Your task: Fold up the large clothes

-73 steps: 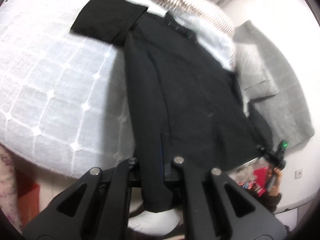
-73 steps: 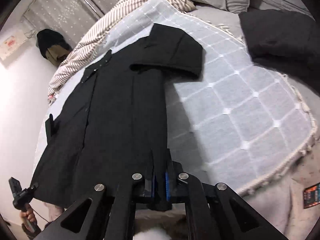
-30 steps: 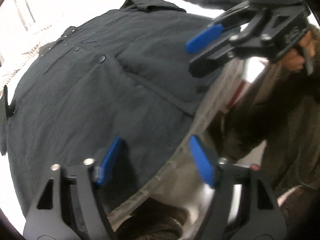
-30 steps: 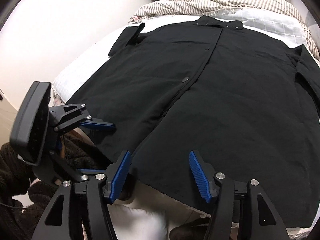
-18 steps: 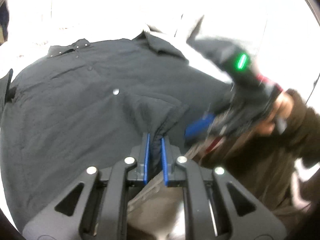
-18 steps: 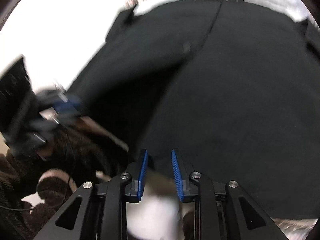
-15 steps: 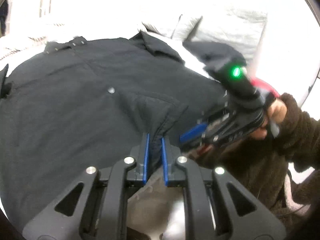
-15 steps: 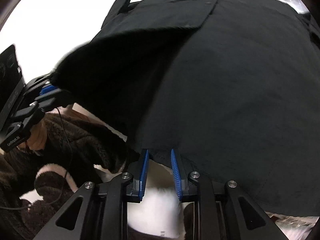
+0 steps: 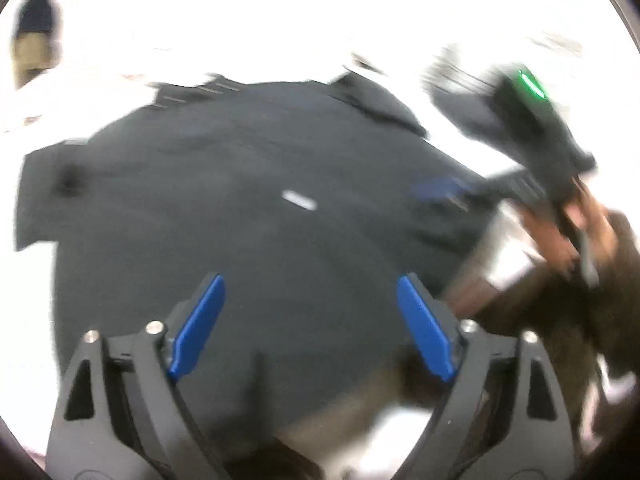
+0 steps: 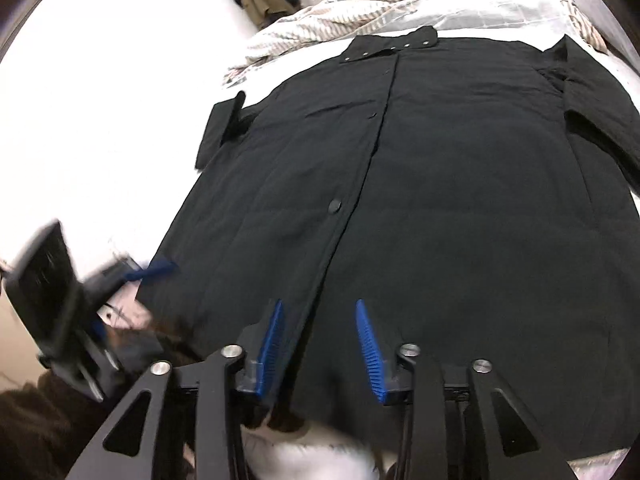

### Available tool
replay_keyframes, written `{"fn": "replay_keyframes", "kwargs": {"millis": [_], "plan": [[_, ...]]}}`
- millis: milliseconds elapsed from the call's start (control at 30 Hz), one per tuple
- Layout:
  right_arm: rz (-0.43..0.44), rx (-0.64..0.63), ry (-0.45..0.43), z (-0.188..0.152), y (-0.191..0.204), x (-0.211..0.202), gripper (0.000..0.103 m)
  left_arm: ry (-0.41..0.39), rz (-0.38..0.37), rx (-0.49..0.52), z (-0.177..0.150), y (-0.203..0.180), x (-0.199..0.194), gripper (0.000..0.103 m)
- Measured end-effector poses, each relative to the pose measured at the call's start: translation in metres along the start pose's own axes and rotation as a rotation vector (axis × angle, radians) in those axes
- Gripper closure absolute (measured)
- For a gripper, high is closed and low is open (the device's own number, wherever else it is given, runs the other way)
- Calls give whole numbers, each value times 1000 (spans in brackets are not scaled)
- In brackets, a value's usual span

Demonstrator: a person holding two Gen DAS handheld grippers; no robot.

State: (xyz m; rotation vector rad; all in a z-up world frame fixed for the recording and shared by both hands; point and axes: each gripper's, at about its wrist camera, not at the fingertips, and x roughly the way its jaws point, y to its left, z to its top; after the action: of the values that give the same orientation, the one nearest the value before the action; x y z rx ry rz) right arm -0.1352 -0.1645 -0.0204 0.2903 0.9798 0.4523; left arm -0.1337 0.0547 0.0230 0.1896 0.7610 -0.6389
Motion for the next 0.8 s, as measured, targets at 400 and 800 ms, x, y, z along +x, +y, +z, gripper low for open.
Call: {"fn": "replay_keyframes", "kwargs": {"millis": [400, 800], "plan": [[-91, 89, -110, 55, -6, 44, 33, 120, 438, -333, 64, 179, 49, 11], [-102, 178, -109, 86, -28, 72, 27, 217, 571, -478, 84, 270, 136, 22]]}}
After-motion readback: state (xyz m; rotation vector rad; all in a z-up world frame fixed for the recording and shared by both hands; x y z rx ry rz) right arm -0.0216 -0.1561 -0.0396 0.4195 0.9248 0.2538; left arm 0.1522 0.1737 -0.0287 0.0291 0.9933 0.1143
